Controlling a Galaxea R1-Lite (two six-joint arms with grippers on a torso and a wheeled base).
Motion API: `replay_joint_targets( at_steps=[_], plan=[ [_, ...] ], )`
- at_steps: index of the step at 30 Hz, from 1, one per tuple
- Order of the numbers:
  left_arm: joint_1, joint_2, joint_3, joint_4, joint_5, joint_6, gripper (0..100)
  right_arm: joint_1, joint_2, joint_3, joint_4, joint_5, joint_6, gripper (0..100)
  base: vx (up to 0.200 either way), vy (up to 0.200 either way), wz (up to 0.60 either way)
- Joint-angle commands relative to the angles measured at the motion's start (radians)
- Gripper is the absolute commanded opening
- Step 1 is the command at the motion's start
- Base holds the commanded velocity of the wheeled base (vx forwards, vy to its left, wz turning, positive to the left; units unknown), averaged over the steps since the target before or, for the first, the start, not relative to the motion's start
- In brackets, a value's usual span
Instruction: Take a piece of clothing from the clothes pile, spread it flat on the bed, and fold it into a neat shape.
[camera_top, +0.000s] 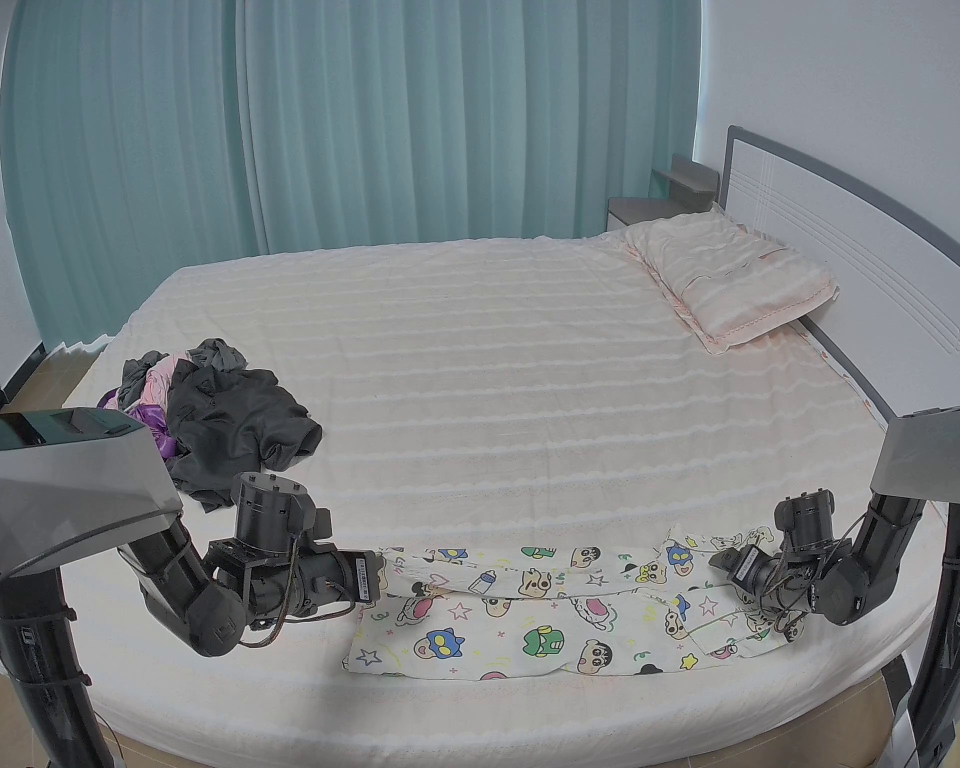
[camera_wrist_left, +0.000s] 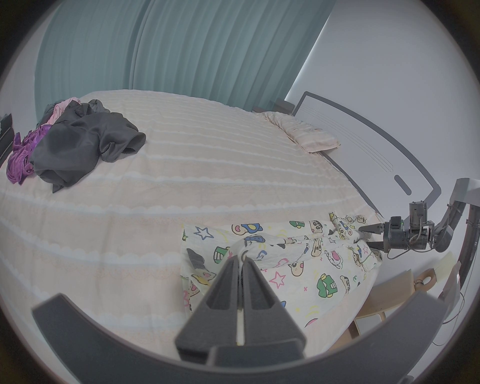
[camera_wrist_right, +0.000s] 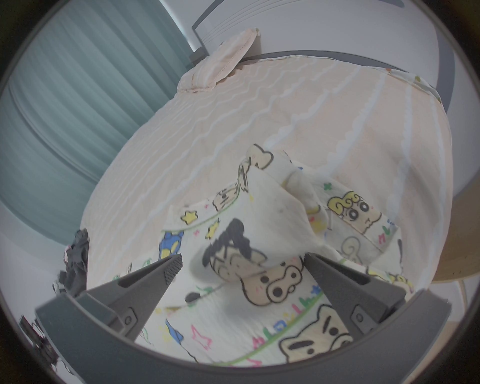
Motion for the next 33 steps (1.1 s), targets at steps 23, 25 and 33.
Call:
replay_joint_targets(
  at_steps=[23, 25, 33],
  plan=[
    [0.032, 0.009, -0.103, 0.067, 0.045, 0.003, 0, -0.032, -0.011, -0.096, 0.002, -0.059, 0.071, 0, 0.0, 0.0, 0.0],
    [0.035, 0.009, -0.133, 0.095, 0.051, 0.003, 0, -0.037, -0.019, -0.101, -0.001, -0.057, 0.071, 0, 0.0, 0.0, 0.0],
    [0.039, 0.04, -0.213, 0.107, 0.109, 0.003, 0, -0.037, -0.033, -0.139, -0.007, -0.053, 0.08, 0, 0.0, 0.0, 0.0]
  ],
)
